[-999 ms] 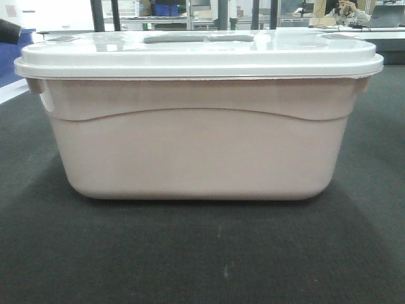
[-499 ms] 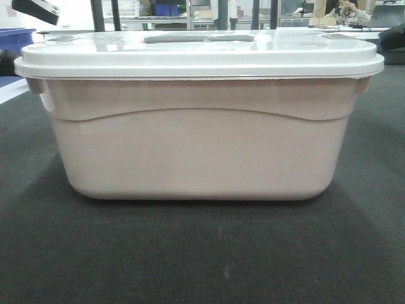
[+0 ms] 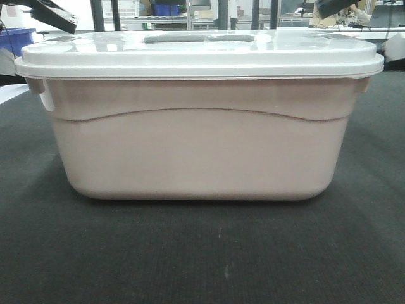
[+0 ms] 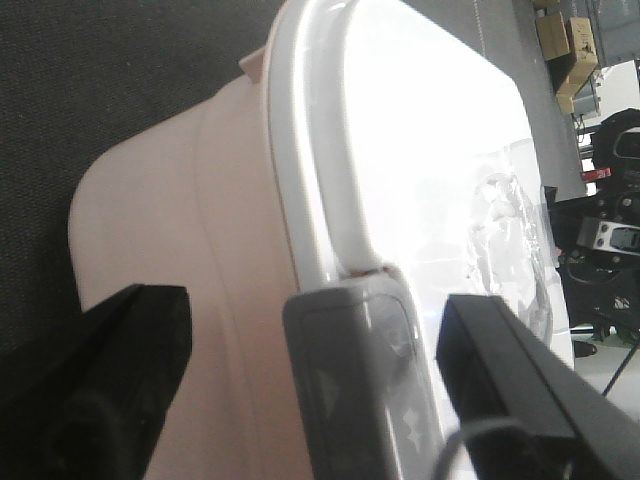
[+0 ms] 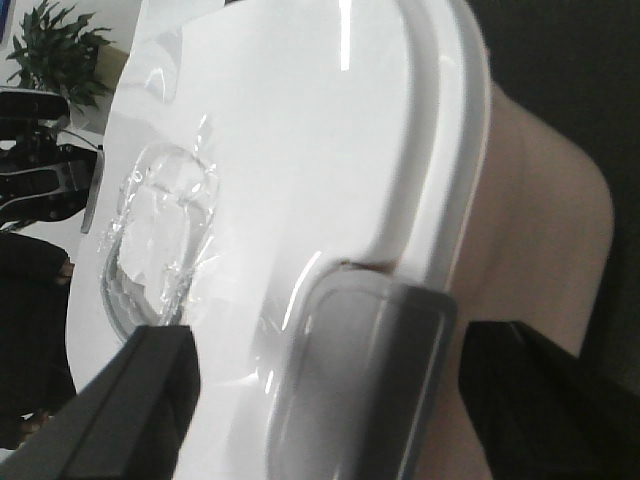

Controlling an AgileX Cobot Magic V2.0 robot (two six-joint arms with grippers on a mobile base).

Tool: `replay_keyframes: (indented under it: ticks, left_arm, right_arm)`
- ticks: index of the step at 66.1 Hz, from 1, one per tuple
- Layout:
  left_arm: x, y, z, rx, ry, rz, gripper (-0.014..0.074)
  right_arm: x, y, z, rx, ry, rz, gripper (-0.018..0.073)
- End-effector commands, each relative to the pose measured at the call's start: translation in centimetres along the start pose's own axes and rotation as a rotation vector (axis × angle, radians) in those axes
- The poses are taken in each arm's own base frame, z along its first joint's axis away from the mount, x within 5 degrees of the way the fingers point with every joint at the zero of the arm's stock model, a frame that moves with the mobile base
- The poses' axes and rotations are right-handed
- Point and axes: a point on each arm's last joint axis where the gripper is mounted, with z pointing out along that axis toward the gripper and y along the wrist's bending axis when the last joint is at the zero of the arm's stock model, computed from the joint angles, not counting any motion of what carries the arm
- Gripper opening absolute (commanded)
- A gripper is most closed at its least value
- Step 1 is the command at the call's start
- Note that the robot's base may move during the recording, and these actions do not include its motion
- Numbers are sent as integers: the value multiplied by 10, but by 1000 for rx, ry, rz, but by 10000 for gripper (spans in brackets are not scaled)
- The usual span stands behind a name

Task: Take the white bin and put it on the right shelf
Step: 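Close both grippers on the grey lid handles at the bin ends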

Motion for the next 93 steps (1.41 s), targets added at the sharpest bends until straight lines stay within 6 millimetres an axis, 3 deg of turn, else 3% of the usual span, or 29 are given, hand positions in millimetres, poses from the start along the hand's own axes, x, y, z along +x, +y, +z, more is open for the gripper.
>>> replay_keyframes:
  ticks: [1, 22, 38, 66, 93]
  left_arm:
    - [-3, -33, -8, 149, 9, 49, 409]
    - [-2, -33, -8, 146, 13, 51, 409]
    - [-1, -31, -8, 128, 32, 42, 409]
    - [2, -43, -14, 110, 35, 45, 409]
    - [9, -55, 3, 141, 90, 68, 409]
  right_arm:
    - [-1, 27, -4, -139, 27, -51, 624]
    - [-1, 27, -3, -138, 28, -52, 620]
    - [-1, 27, -3, -138, 25, -51, 509]
    - [-1, 27, -3, -140, 27, -52, 508]
    - [-1, 27, -3, -141, 28, -52, 508]
